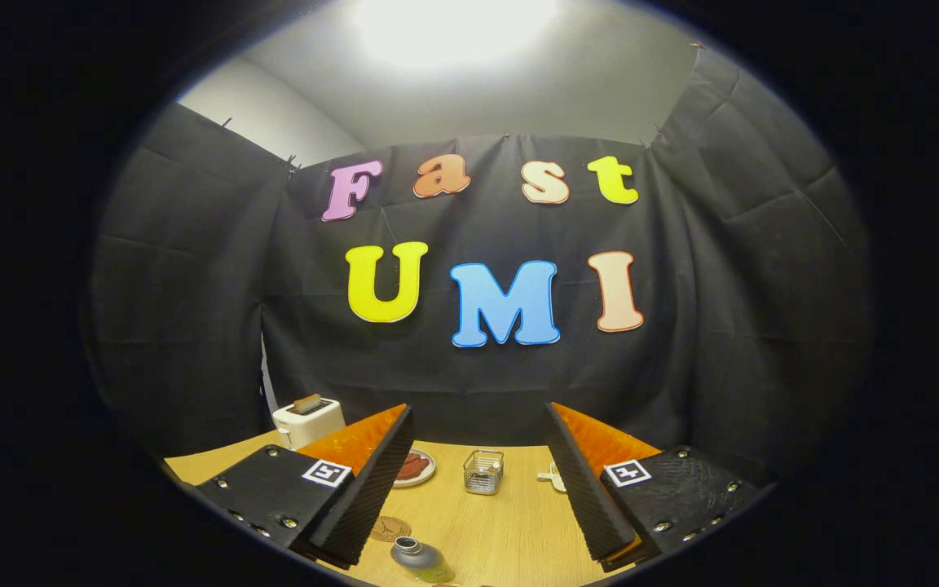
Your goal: Take the bottle from table, then pour the juice into the cup, finally place the bottle on the coaster
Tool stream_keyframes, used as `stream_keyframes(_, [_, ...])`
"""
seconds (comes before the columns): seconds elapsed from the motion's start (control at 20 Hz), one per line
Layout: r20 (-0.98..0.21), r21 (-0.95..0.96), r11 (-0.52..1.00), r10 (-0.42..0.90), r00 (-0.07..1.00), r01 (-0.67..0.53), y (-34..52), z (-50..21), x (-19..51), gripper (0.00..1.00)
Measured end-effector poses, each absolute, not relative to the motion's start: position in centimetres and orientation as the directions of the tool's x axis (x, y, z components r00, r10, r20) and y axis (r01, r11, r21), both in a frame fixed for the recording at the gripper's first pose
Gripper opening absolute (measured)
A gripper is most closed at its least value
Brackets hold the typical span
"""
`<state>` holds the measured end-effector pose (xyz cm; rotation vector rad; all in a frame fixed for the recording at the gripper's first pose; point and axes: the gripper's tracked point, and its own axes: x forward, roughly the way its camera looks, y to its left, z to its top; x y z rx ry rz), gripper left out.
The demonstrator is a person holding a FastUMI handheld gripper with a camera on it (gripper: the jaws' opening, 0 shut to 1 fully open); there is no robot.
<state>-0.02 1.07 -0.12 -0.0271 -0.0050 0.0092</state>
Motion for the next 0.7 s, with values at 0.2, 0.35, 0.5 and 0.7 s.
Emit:
stream_keyframes(0.2, [0.001,-0.025,1.000,0.016,1.000,-0.016,1.3,-0.6,-0.2,0.97])
stream_keyframes(0.35, [0.001,-0.031,0.999,0.018,1.000,-0.017,1.4,-1.0,-0.1,0.97])
stream_keyframes(0.5, [0.001,-0.023,0.999,0.039,0.999,-0.039,2.1,-1.9,-0.2,0.97])
stream_keyframes(0.7, [-0.005,-0.030,0.998,0.056,0.998,-0.056,2.7,-3.8,-0.3,0.97])
